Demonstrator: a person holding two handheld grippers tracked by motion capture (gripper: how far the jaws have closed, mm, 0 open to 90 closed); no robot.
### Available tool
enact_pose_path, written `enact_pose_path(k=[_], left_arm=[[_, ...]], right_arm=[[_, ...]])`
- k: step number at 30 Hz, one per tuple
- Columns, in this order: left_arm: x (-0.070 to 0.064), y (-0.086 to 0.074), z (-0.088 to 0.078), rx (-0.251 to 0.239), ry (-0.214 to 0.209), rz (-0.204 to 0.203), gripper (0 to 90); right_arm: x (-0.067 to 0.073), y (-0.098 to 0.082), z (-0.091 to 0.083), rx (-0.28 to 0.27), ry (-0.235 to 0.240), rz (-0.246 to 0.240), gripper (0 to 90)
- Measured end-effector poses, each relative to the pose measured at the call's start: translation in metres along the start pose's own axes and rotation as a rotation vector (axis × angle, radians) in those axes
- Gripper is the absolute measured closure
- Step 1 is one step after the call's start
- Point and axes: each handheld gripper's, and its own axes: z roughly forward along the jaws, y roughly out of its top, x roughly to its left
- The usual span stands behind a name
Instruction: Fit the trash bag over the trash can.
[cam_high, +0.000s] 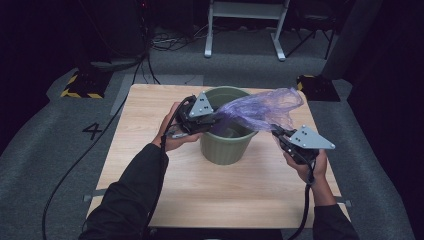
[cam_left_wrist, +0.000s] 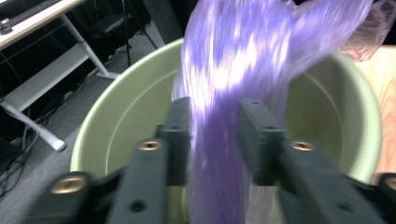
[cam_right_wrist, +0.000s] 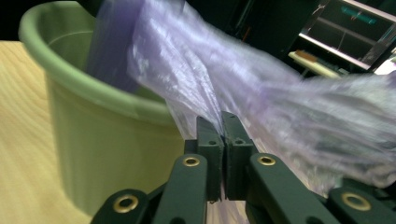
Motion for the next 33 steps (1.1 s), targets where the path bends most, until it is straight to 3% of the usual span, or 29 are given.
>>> enact_pose_path(k=[4,8,10,12,14,18,23,27,29,30,33], left_arm=[[-0.002,0.003,-0.007,-0.047,-0.043,-0.018,39.9],[-0.012,0.009,-0.004,-0.048,-0.067,0.004,37.3],[-0.024,0.016,0.001,-0.048,-0.103,0.03,36.3],[-0.031,0.021,0.005,-0.025,-0.106,0.057,36.5],[-0.037,0.025,0.01,0.005,-0.086,0.074,44.4],[-0.041,0.025,0.018,0.048,-0.106,0.102,64.3],[-0.04,0.021,0.017,0.041,-0.105,0.141,86.8],[-0.036,0.016,0.011,0.032,-0.108,0.14,89.4],[-0.034,0.012,0.008,0.029,-0.089,0.138,89.3],[-0.034,0.012,0.008,0.029,-0.089,0.138,89.3],[-0.03,0.006,0.004,0.015,-0.078,0.123,89.3]], right_arm=[[0.003,0.011,-0.001,-0.025,0.005,-0.028,89.0],[0.009,0.014,0.0,-0.031,0.016,-0.04,88.9],[0.015,0.017,0.002,-0.042,0.025,-0.048,88.6],[0.018,0.02,0.002,-0.053,0.034,-0.052,88.3],[0.021,0.024,0.001,-0.064,0.042,-0.055,88.1],[0.022,0.029,-0.002,-0.096,0.061,-0.034,87.0],[0.023,0.03,-0.008,-0.12,0.08,-0.013,83.2],[0.024,0.029,-0.011,-0.118,0.088,-0.004,74.6],[0.024,0.029,-0.014,-0.114,0.076,0.009,60.7],[0.024,0.029,-0.014,-0.114,0.076,0.009,60.7],[0.023,0.03,-0.021,-0.106,0.066,0.049,46.0]])
